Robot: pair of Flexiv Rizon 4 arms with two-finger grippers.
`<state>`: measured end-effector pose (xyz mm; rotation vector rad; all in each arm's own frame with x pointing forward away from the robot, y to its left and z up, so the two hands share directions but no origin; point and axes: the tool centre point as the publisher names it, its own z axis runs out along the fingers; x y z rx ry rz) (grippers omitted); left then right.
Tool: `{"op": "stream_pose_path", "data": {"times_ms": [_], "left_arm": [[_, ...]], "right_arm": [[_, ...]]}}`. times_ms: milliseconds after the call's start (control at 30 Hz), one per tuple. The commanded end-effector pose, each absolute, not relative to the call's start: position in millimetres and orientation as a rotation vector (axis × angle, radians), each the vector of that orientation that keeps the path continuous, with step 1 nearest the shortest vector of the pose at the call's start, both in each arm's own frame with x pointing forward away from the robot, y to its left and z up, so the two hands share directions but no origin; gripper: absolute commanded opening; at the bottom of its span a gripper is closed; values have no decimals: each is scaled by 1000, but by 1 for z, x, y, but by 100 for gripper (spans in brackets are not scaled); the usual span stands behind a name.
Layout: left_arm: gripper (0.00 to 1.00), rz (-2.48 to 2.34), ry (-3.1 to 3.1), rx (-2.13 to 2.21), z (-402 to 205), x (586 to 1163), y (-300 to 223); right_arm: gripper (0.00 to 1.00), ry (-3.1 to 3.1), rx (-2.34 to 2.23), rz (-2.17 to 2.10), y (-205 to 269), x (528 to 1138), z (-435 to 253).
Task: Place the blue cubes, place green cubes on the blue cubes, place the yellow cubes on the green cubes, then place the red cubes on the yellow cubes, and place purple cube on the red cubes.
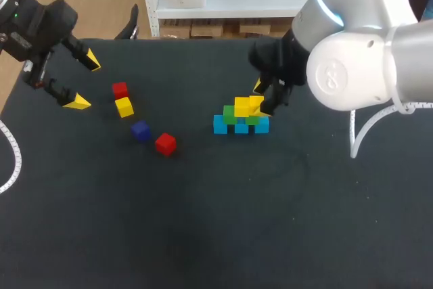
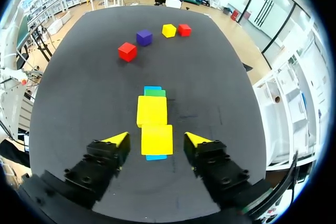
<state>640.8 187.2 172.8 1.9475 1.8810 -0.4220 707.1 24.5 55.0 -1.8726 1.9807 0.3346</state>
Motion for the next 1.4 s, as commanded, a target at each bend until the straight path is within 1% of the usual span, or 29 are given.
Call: {"op": "stream_pose_path", "data": {"times_ms": [33,267,500,833,1400], "left_arm": [[100,-423,1877,1949,173,641,188],[100,-423,1877,1949,173,641,188],[100,-423,1877,1949,173,641,188],[100,-423,1877,1949,173,641,188],[100,-423,1877,1949,173,641,188]], "right_arm": [[100,1976,-1863,331,18,709,62],[100,1914,-1807,410,-3,716,73],[100,1835,-1788,529,-36,716,79],[100,1742,-1664,634,-80,717,74],[100,1748,-1639,742,-141,711,61]]}}
